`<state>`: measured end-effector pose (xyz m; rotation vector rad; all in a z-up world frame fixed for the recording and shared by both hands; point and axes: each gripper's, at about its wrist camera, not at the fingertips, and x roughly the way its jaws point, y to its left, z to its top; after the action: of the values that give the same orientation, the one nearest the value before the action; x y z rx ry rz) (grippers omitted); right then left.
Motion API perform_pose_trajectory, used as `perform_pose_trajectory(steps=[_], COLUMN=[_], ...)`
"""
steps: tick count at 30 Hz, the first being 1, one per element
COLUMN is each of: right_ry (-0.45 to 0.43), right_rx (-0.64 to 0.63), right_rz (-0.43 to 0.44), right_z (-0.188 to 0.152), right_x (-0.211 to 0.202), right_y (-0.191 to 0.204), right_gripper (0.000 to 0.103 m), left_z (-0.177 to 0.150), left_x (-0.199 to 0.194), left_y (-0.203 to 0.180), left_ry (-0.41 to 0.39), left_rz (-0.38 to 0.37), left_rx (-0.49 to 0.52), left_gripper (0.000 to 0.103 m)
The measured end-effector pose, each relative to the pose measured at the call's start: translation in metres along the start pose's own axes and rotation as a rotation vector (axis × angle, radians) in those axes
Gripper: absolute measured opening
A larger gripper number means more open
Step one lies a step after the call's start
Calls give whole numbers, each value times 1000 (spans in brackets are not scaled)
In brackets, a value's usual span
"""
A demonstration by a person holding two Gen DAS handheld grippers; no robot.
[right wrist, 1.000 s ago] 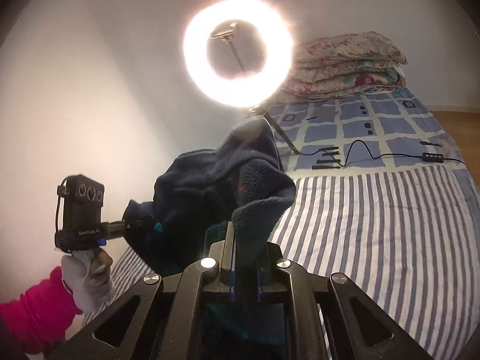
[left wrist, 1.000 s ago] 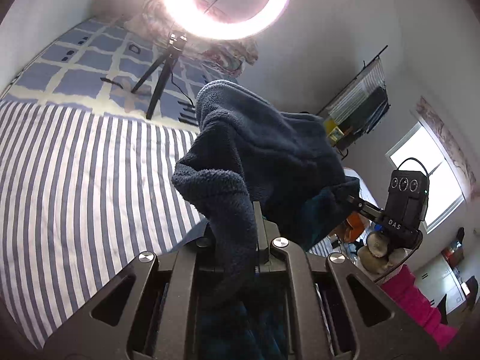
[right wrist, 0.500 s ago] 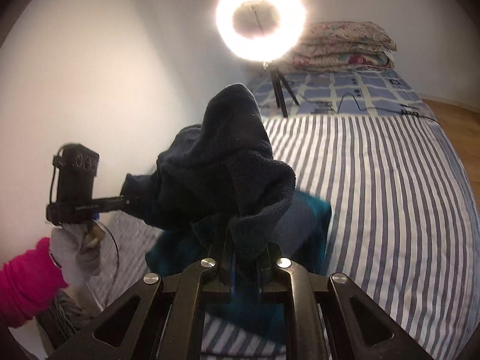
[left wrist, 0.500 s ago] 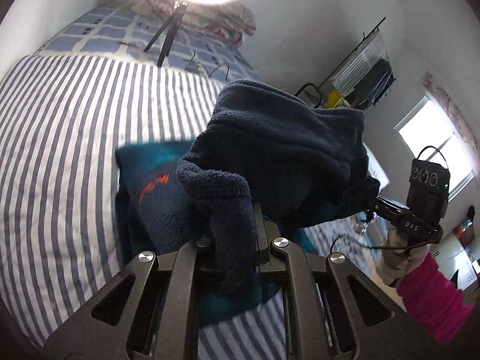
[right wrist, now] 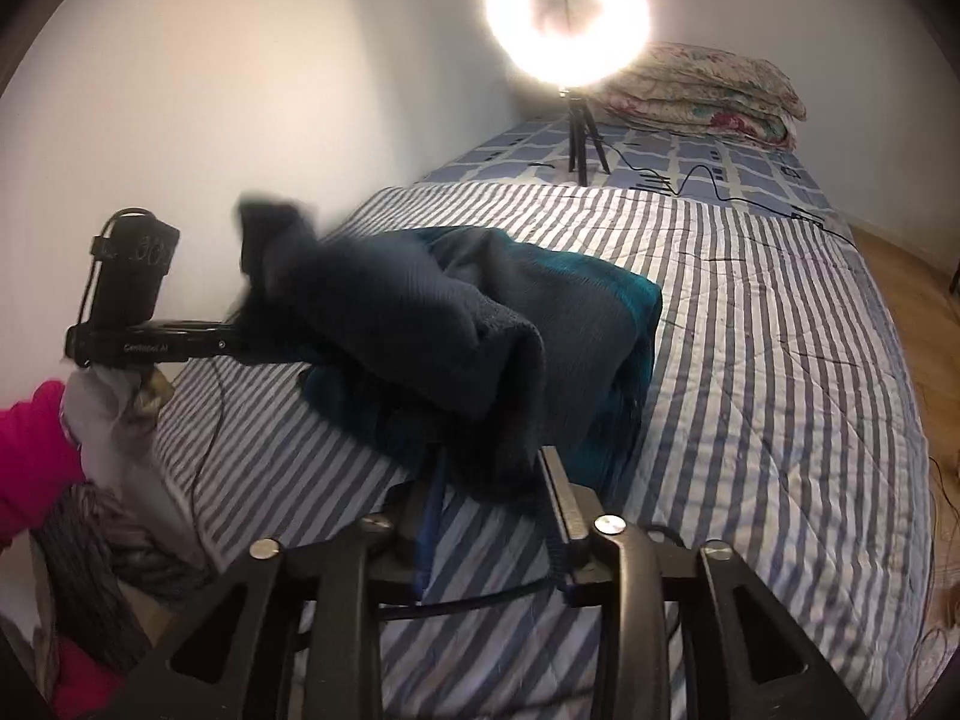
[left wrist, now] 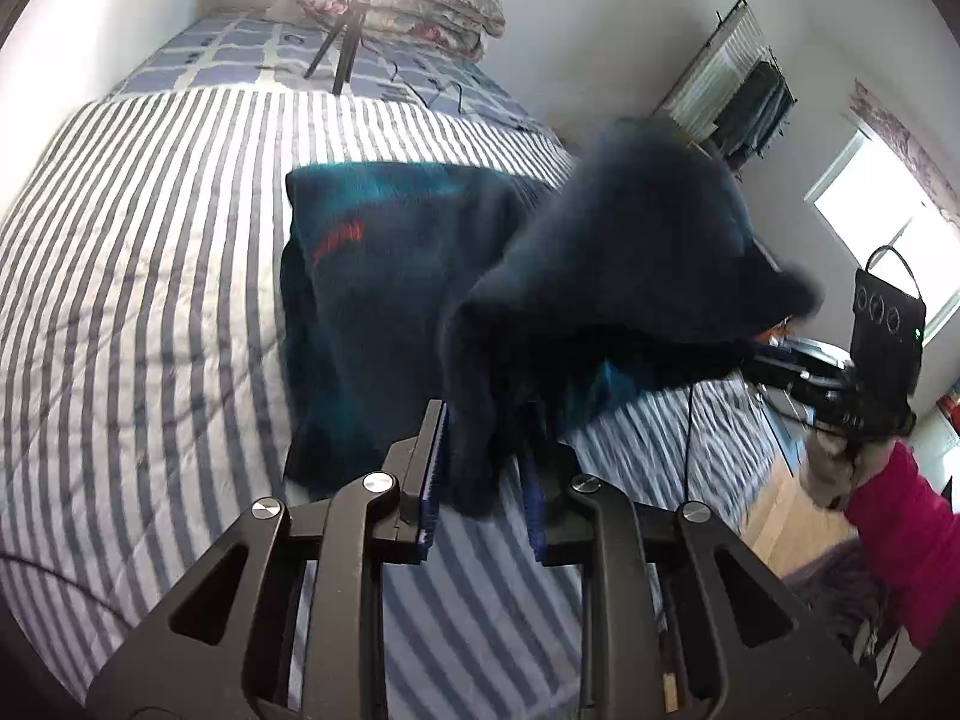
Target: Fold large clothes
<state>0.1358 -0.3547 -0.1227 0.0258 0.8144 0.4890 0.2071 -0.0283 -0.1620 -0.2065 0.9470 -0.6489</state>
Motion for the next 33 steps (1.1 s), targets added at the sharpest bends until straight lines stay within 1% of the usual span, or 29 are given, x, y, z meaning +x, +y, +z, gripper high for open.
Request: perform_pose_trajectory(steps=[2,4,5,6,7,8,9,10,12,13,15,16,18,20,22,23,24,25,26,27,28,29,31,33], right_ry=[-7,-31,-43,-52,-59,-64,-66,-66,-66,-63,-63,-70,-79,-67,-36,-14,14,46,63,81,88,88,66,33], right_rx=[19,88,133,173,214,253,290,367,459,509,567,602,654,671,665,663,662,660,655,644,641,645,649,609], right_rz=[21,63,88,115,135,139,145,167,210,248,280,291,330,344,341,340,335,318,291,237,218,219,252,267], right_z=[-6,-13,-14,-14,-13,-12,-10,-8,-6,-4,2,5,11,16,20,21,22,22,21,20,19,18,19,20], right_x=[-12,-25,-28,-29,-27,-25,-21,-13,1,10,23,29,41,54,68,75,84,92,95,97,96,93,74,49], right_y=[-5,-17,-24,-32,-38,-45,-51,-62,-73,-78,-84,-88,-93,-93,-90,-88,-86,-84,-83,-80,-78,-77,-73,-68], right_gripper=[34,40,48,55,56,58,59,59,59,60,65,66,67,66,63,52,29,21,13,9,8,8,7,7], left_z=[-11,-18,-19,-18,-15,-12,-8,-5,-1,2,8,11,14,14,14,13,14,15,17,18,19,21,22,20], left_x=[-13,-26,-32,-34,-37,-37,-35,-33,-24,-16,-3,4,15,30,40,45,47,51,54,54,51,43,26,5], left_y=[2,5,10,14,20,26,35,41,50,55,61,68,81,93,95,96,96,95,93,90,87,81,66,51], left_ry=[11,8,4,1,-5,-14,-21,-20,-11,2,21,25,26,35,54,60,66,79,97,98,92,86,77,77], left_rz=[3,-3,-7,-13,-22,-29,-50,-71,-104,-123,-147,-162,-190,-248,-264,-264,-261,-242,-198,-180,-172,-151,-119,-68], left_rx=[11,3,-16,-33,-69,-105,-170,-210,-290,-327,-378,-423,-514,-604,-622,-623,-621,-608,-584,-571,-557,-523,-459,-372], left_gripper=[21,22,24,33,44,48,52,55,58,59,59,59,60,60,60,60,53,25,13,12,11,11,10,10])
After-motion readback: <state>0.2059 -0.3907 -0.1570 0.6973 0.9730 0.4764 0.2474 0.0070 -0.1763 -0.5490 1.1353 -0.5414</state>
